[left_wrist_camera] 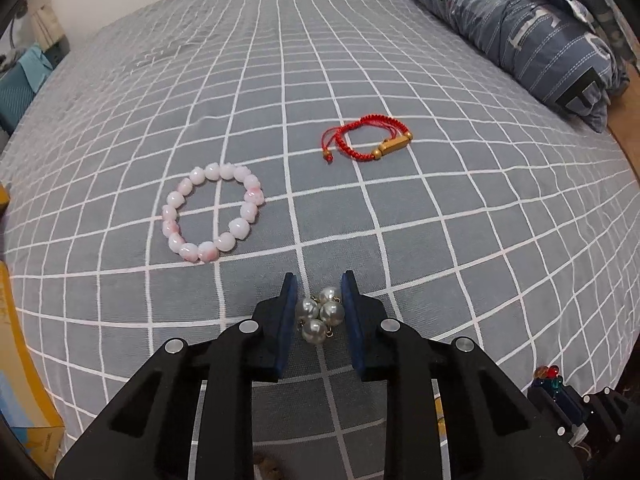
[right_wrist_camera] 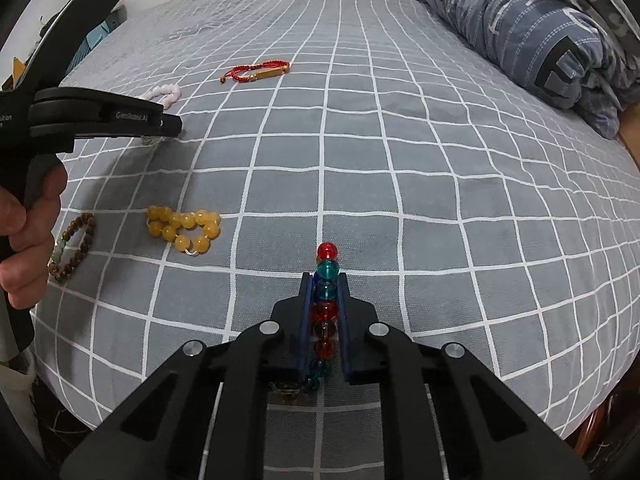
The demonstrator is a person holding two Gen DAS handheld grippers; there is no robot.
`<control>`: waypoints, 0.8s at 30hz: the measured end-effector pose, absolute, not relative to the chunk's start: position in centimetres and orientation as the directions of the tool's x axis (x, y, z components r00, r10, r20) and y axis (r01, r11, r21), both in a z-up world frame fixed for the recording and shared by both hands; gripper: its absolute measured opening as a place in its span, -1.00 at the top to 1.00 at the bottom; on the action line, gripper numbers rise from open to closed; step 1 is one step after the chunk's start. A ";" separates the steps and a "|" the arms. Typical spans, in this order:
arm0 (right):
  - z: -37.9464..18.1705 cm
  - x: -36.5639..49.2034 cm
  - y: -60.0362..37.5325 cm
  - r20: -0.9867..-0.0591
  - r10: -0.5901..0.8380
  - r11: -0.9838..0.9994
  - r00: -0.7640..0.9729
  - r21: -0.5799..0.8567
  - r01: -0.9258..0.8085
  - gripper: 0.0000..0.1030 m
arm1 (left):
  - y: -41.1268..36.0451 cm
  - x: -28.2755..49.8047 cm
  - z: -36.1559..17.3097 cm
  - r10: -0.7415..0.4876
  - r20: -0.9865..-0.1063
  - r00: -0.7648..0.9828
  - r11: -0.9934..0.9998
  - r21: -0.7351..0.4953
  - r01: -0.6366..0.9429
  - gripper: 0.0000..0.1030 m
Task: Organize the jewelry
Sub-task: 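Grasp the pearl strand with the left tool while the right tool grasps the multicolour bead bracelet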
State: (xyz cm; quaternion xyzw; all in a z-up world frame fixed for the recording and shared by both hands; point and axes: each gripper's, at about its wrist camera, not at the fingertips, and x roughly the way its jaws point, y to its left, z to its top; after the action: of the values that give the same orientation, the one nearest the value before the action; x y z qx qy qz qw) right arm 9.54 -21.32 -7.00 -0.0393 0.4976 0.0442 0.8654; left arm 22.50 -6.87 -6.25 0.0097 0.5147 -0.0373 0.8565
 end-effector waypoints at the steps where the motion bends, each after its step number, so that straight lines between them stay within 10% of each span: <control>1: -6.9 9.5 -21.4 -0.861 0.041 0.994 0.508 -0.018 -0.111 0.80 | -6.8 22.4 -6.1 -0.055 -0.881 0.470 0.997 -0.024 0.073 0.56; 24: -3.8 8.4 -21.5 -0.760 0.079 0.996 0.645 0.035 -0.081 0.83 | -5.3 19.4 -2.3 -0.084 -0.803 0.590 0.996 -0.050 0.074 0.56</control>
State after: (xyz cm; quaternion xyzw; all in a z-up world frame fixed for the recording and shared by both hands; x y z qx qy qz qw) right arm 8.42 -21.51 -3.83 -0.0012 0.4188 0.0438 0.9070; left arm 19.40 -5.33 -2.31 -0.0059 0.4505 -0.0442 0.8917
